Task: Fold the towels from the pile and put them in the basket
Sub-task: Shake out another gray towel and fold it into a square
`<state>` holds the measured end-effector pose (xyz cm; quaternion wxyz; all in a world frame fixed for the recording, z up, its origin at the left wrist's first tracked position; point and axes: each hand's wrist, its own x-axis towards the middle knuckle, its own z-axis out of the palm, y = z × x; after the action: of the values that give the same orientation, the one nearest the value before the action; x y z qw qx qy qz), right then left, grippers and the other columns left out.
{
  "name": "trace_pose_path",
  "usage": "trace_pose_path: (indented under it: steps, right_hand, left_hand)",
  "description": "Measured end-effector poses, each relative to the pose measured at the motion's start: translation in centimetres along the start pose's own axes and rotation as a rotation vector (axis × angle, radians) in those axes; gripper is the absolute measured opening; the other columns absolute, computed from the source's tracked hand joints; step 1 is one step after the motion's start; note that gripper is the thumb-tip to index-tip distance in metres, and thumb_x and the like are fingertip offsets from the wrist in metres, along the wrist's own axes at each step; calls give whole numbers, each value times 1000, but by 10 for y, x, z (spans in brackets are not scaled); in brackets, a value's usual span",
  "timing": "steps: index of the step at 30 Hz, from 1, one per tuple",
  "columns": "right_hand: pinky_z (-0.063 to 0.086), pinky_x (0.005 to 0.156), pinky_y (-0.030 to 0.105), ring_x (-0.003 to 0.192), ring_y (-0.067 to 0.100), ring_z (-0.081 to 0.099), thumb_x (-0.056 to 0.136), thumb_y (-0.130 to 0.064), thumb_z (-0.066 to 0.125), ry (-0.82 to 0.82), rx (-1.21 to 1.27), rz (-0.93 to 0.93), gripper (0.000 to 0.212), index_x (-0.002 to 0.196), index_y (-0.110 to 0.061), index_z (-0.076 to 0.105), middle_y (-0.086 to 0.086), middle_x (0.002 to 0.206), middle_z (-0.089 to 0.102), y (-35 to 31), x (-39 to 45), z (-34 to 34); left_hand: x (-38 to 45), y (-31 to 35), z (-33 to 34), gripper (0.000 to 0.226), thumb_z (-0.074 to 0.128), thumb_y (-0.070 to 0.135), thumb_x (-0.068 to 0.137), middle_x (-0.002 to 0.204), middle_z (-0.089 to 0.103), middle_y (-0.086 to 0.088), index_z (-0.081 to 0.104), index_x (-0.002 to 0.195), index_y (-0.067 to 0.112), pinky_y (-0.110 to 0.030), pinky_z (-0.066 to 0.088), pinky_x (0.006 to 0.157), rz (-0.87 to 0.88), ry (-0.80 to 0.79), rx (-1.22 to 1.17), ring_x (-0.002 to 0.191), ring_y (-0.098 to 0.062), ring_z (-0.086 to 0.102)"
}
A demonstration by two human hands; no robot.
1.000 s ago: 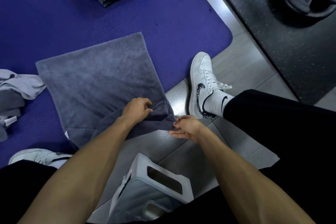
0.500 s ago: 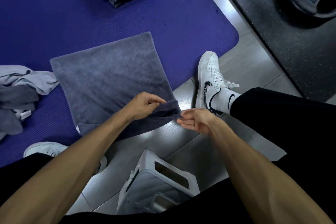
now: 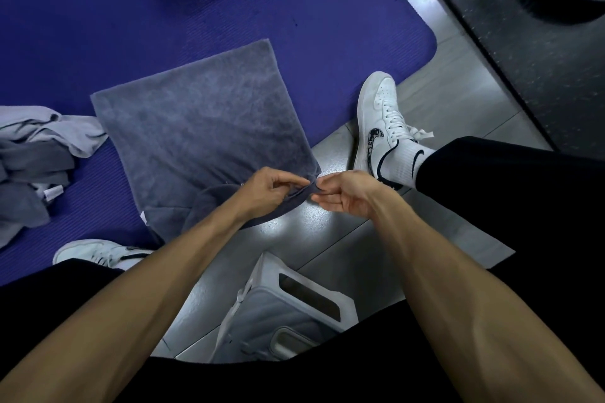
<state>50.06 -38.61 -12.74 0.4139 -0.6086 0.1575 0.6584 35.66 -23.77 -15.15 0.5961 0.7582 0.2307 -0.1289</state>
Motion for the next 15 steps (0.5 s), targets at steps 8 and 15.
trace_pose_path:
  steps: [8, 15]
  right_hand:
    - [60, 79, 31, 81, 21, 74, 93, -5, 62, 3, -39, 9, 8, 99, -6, 66, 10, 83, 75, 1, 3, -2]
    - [60, 81, 33, 84, 23, 74, 92, -4, 60, 18, -37, 28, 14, 106, -4, 65, 14, 88, 75, 1, 6, -5]
  left_hand:
    - [5, 1, 10, 13, 75, 11, 85, 71, 73, 14, 74, 86, 24, -13, 48, 67, -121, 70, -157, 70, 3, 67]
    - [3, 4, 6, 11, 68, 6, 91, 77, 73, 15, 74, 94, 14, -14, 49, 73, -13, -4, -125, 74, 2, 65]
